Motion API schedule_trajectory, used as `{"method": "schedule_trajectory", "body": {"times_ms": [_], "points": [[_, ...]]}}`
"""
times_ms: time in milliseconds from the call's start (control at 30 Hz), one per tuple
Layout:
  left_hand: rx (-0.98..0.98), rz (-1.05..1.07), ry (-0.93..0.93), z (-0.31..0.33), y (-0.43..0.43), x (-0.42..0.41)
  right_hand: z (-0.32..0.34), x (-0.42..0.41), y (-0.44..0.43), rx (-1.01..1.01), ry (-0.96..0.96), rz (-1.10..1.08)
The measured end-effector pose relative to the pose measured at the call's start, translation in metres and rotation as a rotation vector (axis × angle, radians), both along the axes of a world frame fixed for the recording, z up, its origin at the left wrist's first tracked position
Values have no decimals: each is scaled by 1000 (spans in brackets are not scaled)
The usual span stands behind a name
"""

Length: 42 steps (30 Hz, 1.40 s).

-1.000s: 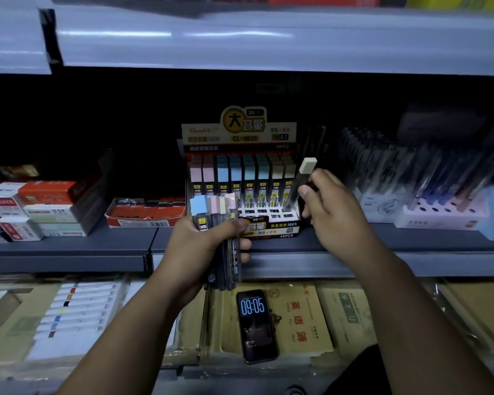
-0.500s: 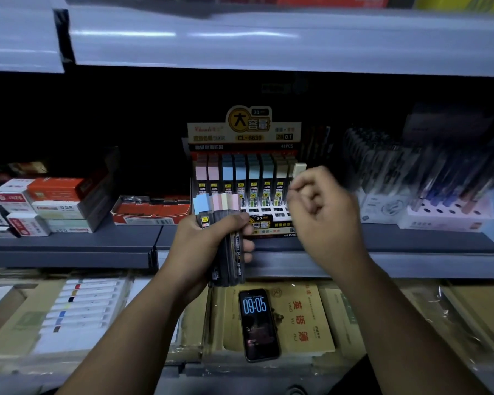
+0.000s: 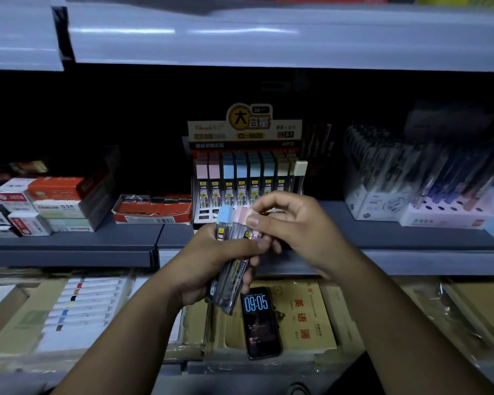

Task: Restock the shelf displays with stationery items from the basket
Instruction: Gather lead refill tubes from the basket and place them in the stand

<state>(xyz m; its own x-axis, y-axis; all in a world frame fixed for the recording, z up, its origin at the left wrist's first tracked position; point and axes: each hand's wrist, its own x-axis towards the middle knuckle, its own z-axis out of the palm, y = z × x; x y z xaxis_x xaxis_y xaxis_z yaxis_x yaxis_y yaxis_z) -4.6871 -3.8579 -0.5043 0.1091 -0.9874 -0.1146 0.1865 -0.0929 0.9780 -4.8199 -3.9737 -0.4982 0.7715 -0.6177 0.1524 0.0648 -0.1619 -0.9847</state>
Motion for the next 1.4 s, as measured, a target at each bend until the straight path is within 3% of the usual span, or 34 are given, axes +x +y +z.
{"method": "schedule_trajectory", "body": {"times_ms": [133,400,567,700,867,1100,1400], "points": [[-11,-62,-38,-3,2,5,0,-7,-6,14,28,46],[42,-102,-40,-7,4,9,10,-16,-14,150,-330,-166],[50,37,-57,-4,3,8,13,-24,-24,-42,-482,-380],[48,102,-16,-6,1,8,10,-27,-25,-367,-383,-479],[37,124,-18,-8,-1,5,6,-24,-20,-559,-280,-489],[41,122,-27,-8,0,7,4,-23,-24,-648,-176,-453],[48,127,-46,-6,5,8,-5,-6,-19,-736,-163,-579]]}}
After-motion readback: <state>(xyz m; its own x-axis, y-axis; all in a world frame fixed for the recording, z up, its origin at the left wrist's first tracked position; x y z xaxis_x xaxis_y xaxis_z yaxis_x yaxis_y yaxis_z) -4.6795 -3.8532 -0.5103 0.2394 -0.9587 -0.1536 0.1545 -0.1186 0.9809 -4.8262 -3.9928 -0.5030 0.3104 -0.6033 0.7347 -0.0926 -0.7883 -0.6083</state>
